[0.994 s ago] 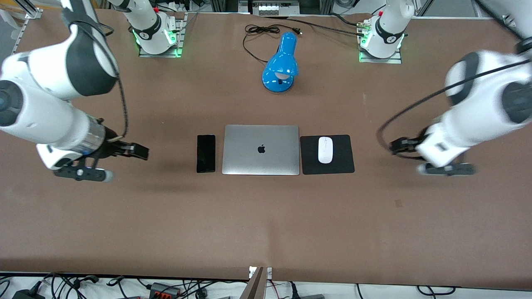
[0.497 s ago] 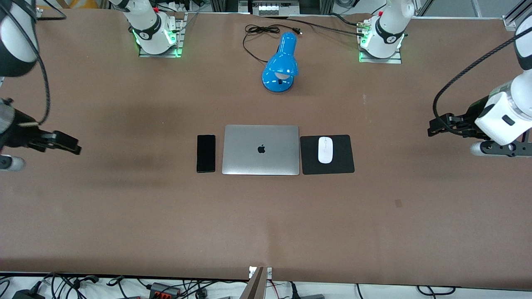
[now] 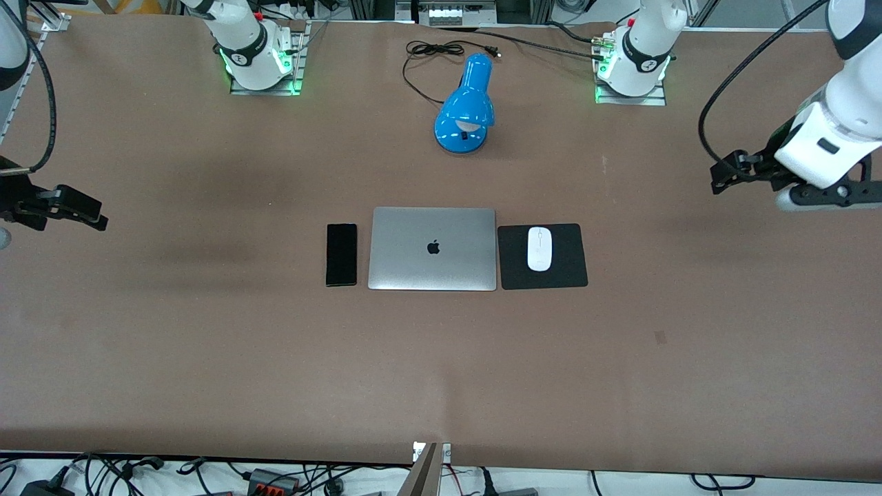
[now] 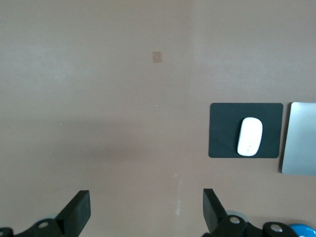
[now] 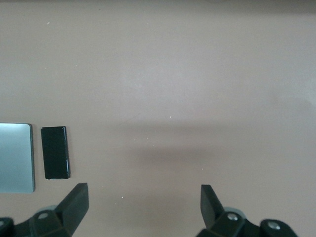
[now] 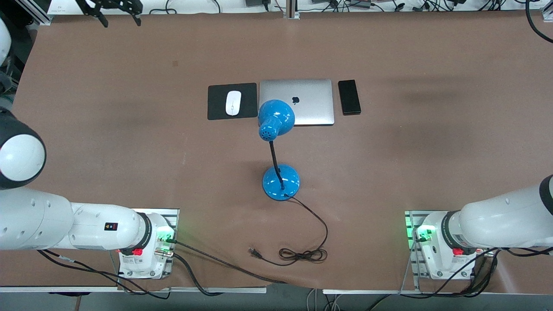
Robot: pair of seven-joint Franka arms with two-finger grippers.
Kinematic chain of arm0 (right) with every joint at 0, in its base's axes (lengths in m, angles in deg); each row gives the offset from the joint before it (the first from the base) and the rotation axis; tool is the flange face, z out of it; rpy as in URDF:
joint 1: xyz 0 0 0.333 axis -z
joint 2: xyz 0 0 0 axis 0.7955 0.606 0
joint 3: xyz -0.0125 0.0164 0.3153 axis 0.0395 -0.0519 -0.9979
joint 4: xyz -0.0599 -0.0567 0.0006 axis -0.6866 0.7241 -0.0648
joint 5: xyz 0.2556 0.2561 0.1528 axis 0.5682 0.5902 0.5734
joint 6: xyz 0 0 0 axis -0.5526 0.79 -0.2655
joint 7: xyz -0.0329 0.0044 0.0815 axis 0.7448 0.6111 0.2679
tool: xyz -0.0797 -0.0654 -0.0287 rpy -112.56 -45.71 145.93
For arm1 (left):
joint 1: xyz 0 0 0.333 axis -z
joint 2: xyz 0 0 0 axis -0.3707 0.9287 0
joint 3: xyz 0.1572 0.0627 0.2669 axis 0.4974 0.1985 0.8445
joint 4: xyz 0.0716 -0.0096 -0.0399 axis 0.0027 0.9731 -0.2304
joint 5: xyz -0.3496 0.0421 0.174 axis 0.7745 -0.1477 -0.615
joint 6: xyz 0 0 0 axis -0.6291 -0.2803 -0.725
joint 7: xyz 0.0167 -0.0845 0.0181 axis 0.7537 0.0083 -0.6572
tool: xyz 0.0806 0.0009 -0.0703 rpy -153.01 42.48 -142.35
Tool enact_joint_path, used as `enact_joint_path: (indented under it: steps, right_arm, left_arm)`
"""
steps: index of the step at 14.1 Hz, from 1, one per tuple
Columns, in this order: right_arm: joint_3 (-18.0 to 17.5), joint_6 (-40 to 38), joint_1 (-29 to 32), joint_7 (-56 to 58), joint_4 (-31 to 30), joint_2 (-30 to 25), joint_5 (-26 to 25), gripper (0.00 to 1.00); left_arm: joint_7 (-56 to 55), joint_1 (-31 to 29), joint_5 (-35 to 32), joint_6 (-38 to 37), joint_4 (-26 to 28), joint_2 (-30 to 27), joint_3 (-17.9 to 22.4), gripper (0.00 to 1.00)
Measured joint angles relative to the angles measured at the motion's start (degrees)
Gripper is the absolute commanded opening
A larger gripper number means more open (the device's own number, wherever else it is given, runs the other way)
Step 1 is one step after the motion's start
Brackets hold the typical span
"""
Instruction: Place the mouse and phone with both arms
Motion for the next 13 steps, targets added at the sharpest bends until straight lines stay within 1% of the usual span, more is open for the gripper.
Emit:
enact_joint_path:
  steps: [3, 5, 8, 13]
  right_arm:
    - [0.0, 2.0, 0.0, 0.2, -8.0, -5.5, -0.3, 1.00]
    - [-0.1, 2.1, 0.0, 0.4, -10.7, -8.2, -0.3, 1.00]
    - [-0.3, 1.8, -0.1, 0.4, -11.4, -9.6, -0.3, 1.00]
    - [-0.5, 1.0, -0.1, 0.4, -11.5, -9.6, -0.3, 1.00]
  left_arm:
    - [1.7, -1.9, 0.0, 0.5, 0.2, 0.1, -0.7, 1.00]
    - [1.7, -1.9, 0.0, 0.5, 0.1, 0.1, -1.1, 1.00]
    - [1.7, -1.8, 0.0, 0.5, 0.0, 0.1, -1.7, 1.00]
    - [1.7, -1.8, 0.0, 0.5, -0.1, 0.1, -1.9, 1.00]
